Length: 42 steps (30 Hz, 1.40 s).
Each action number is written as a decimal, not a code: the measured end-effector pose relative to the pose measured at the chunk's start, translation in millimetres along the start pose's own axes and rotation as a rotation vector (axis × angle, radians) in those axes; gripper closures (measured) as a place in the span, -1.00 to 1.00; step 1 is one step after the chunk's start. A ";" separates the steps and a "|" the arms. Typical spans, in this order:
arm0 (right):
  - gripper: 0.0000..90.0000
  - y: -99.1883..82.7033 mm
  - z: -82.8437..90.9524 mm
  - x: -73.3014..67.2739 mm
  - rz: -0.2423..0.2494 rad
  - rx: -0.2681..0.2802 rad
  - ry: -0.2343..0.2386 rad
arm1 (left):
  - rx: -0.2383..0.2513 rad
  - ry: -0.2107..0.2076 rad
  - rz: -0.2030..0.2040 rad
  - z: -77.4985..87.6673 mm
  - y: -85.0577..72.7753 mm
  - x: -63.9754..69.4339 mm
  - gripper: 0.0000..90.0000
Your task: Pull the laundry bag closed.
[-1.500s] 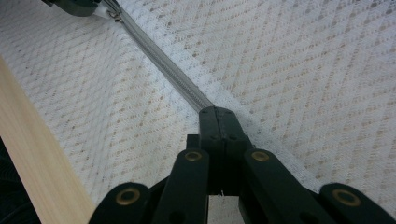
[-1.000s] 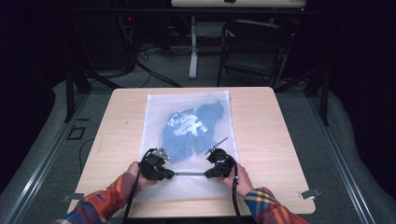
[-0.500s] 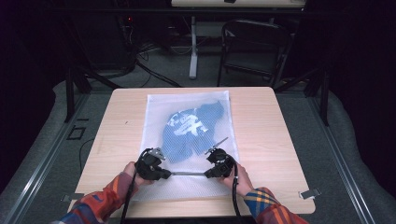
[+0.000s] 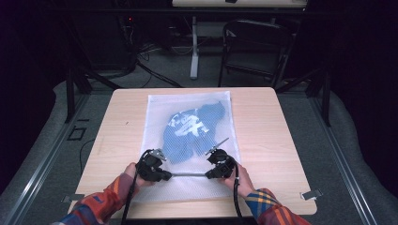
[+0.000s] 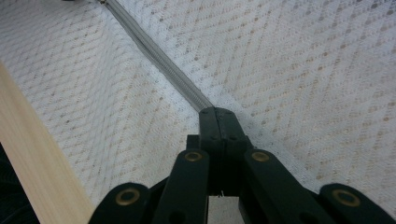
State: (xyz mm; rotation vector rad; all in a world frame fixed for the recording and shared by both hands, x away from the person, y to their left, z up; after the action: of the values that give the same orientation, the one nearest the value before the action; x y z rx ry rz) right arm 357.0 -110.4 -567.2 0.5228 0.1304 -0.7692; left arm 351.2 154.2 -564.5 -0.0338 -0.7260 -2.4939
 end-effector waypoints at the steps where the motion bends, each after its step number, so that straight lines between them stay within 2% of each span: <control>1: 1.00 0.1 -0.2 -0.1 0.003 0.001 -0.002 | -0.001 -0.001 0.002 -0.4 0.0 0.1 0.91; 6: 1.00 0.4 -0.2 -0.1 0.005 -0.001 -0.001 | -0.002 -0.004 0.015 -2.3 1.6 -0.3 0.88; 7: 1.00 0.5 -0.4 -0.3 0.006 0.000 0.000 | -0.007 -0.001 0.020 -2.9 2.3 -0.4 0.76; 10: 1.00 0.5 -0.2 -0.2 0.008 -0.003 0.000 | -0.023 -0.018 0.024 -7.5 4.1 1.0 0.70; 11: 1.00 0.4 -0.1 -0.1 0.008 -0.002 -0.001 | -0.036 0.005 0.001 -8.2 6.6 3.8 0.71; 16: 1.00 0.8 -0.4 -1.2 0.004 0.003 -0.004 | -0.033 0.008 0.006 -8.4 6.2 3.2 0.85; 19: 1.00 3.3 0.4 -4.1 0.024 0.037 -0.018 | -0.035 0.014 -0.005 -8.8 6.8 5.9 0.91; 25: 1.00 7.1 -8.0 -7.5 0.033 0.037 -0.010 | -0.037 0.020 -0.008 -8.5 7.0 6.2 0.92; 42: 1.00 5.3 -7.4 -6.1 0.020 0.045 0.013 | -0.033 0.006 -0.021 -2.5 4.9 6.6 0.92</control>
State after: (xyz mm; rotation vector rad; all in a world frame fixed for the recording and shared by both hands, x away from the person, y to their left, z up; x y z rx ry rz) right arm 356.8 -99.8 -569.6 0.5707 0.1202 -0.7508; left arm 348.3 146.2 -563.1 -0.0312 -0.6857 -2.5245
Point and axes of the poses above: each handheld gripper's, and its own axes: z roughly backward along the jaws, y roughly out of its top, x roughly to its right, the point moved 1 cm from there along -z, roughly forward along the jaws, and after that the axes turned 3 degrees about y, right-handed, at the moved point
